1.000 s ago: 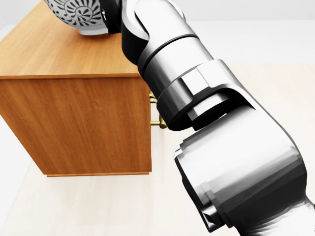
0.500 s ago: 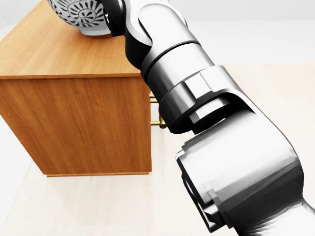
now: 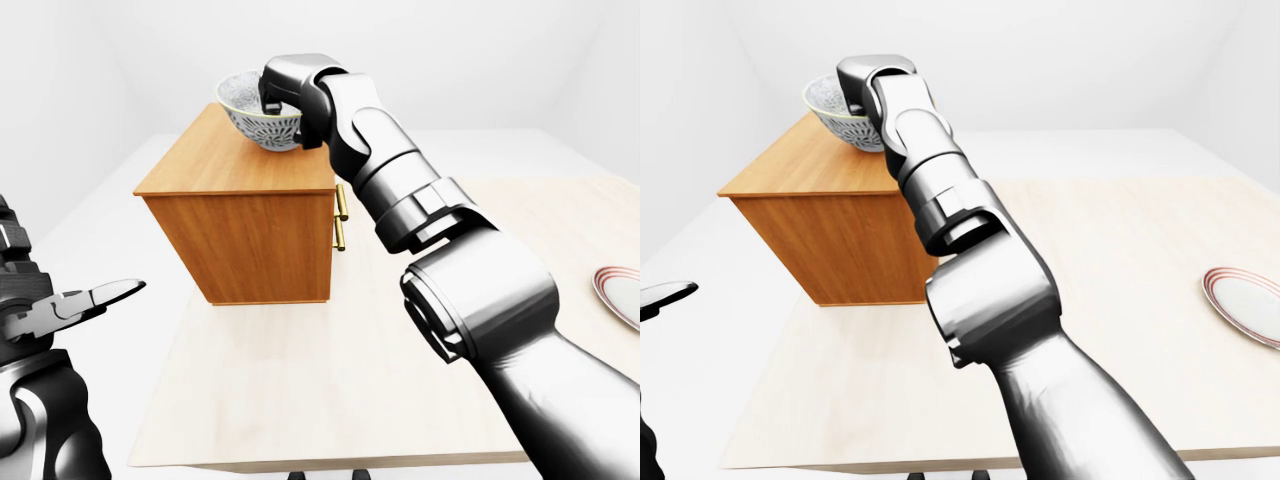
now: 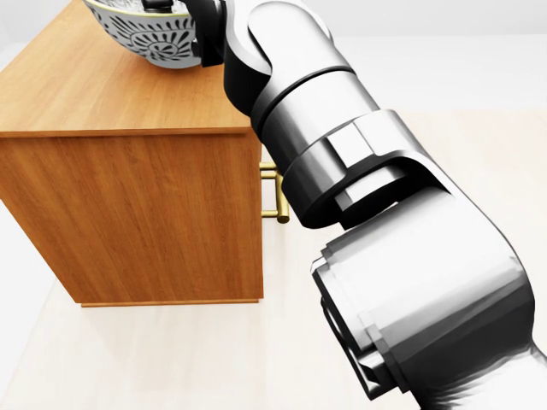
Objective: Put the bowl on top of the cabinet.
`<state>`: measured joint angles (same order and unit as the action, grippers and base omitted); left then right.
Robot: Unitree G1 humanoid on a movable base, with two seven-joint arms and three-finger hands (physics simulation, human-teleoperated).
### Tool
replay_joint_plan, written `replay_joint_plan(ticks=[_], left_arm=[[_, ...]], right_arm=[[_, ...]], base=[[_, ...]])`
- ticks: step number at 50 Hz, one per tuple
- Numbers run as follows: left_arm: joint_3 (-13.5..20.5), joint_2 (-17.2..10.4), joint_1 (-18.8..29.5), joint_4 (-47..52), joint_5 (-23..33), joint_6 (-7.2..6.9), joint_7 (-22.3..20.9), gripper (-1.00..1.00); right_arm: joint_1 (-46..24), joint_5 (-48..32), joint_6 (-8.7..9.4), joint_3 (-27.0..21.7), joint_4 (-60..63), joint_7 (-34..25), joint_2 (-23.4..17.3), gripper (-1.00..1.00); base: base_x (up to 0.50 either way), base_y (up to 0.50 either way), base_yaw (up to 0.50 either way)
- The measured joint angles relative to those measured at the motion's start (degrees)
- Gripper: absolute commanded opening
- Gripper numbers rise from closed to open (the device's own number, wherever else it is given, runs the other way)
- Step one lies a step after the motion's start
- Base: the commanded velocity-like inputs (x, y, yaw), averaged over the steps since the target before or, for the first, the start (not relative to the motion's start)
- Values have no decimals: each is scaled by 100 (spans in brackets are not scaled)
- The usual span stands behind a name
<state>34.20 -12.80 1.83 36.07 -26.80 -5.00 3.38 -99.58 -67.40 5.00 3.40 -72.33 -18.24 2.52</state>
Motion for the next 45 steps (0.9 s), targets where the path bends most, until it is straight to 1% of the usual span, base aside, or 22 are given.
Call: replay_joint_plan(ticks=[19, 25, 26, 30, 31, 32, 37, 45], left_arm=[[-16, 12, -7, 21, 12, 0, -3, 100], [-10, 13, -8, 39, 6, 0, -1, 100], [-9, 13, -7, 41, 5, 0, 0, 100], [-4, 11, -7, 49, 0, 0, 2, 100], [-2, 11, -7, 51, -1, 0, 2, 100], [-2, 10, -6, 53, -2, 0, 3, 100], [1, 8, -3, 58, -6, 0, 6, 100], [6, 4, 0, 68, -13, 0, 10, 100]], right_arm=[[-23, -21, 0, -6, -24, -23, -22, -31], [-41, 17, 0, 32, -29, -30, -28, -25], [-46, 21, 0, 39, -28, -31, -30, -5], [-41, 1, 0, 76, -40, -44, -34, 25], [-38, -4, 0, 83, -43, -46, -35, 66], [-36, -8, 0, 90, -47, -48, -36, 100], [-42, -25, 0, 115, -56, -41, -44, 100], [-138, -19, 0, 105, -72, 203, -89, 100]], base=[[0, 0, 0], [0, 0, 0], [0, 0, 0], [0, 0, 0], [0, 0, 0], [0, 0, 0], [0, 0, 0], [0, 0, 0]])
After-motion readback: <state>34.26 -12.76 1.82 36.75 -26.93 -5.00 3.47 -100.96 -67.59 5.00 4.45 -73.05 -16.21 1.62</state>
